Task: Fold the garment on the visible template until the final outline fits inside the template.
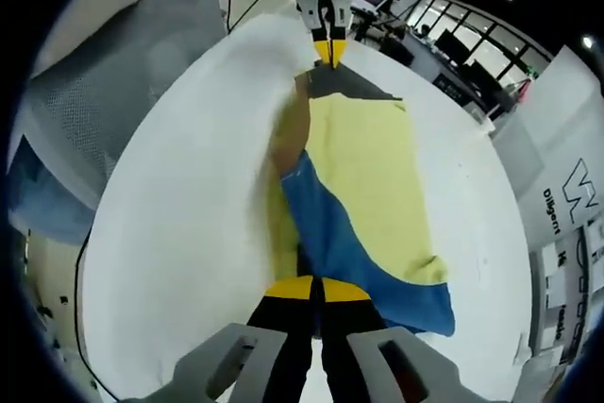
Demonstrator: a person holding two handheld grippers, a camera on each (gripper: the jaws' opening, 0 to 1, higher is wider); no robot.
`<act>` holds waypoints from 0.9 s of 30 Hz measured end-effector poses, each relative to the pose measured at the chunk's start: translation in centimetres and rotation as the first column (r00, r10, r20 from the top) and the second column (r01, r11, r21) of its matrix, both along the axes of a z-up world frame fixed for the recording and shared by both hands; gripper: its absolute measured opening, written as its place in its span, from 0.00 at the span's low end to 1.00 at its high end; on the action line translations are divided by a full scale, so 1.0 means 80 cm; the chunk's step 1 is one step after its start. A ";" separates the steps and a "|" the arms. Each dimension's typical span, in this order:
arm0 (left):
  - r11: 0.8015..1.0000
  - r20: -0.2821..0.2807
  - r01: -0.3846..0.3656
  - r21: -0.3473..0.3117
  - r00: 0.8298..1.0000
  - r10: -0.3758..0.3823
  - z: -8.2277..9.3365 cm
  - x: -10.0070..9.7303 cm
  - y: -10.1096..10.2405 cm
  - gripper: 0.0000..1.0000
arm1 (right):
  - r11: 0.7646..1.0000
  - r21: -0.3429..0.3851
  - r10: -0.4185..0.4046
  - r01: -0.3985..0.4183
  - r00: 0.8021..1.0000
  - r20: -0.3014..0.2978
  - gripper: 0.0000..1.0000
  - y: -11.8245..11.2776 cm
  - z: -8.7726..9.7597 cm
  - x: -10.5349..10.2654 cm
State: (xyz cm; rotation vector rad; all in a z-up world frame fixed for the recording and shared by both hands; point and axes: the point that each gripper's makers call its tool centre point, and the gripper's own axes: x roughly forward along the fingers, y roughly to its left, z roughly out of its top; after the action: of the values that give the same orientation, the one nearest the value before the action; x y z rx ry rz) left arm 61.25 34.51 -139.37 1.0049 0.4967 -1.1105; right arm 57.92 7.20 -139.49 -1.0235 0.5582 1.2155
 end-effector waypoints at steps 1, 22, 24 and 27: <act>1.000 0.000 0.000 0.000 1.000 0.000 0.001 -0.002 0.000 0.04 | 1.000 0.001 -0.001 0.001 1.000 -0.001 0.00 0.000 0.000 -0.001; 0.999 -0.076 0.032 0.002 0.997 -0.032 0.008 -0.074 0.005 0.03 | 1.000 0.016 0.017 -0.016 0.998 -0.056 0.00 0.004 0.014 -0.070; 0.999 -0.086 0.034 0.001 0.996 -0.034 0.010 -0.082 0.006 0.03 | 1.000 0.021 0.015 -0.013 0.998 -0.064 0.00 0.005 0.016 -0.078; 0.999 -0.092 0.032 -0.001 0.995 -0.032 0.011 -0.091 0.008 0.03 | 1.000 0.020 0.020 -0.019 0.997 -0.069 0.00 0.007 0.016 -0.088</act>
State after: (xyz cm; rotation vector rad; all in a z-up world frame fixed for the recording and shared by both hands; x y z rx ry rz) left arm 53.94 35.14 -138.50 0.9681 0.5566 -1.1893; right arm 50.85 7.77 -138.20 -0.9754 0.5907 1.2754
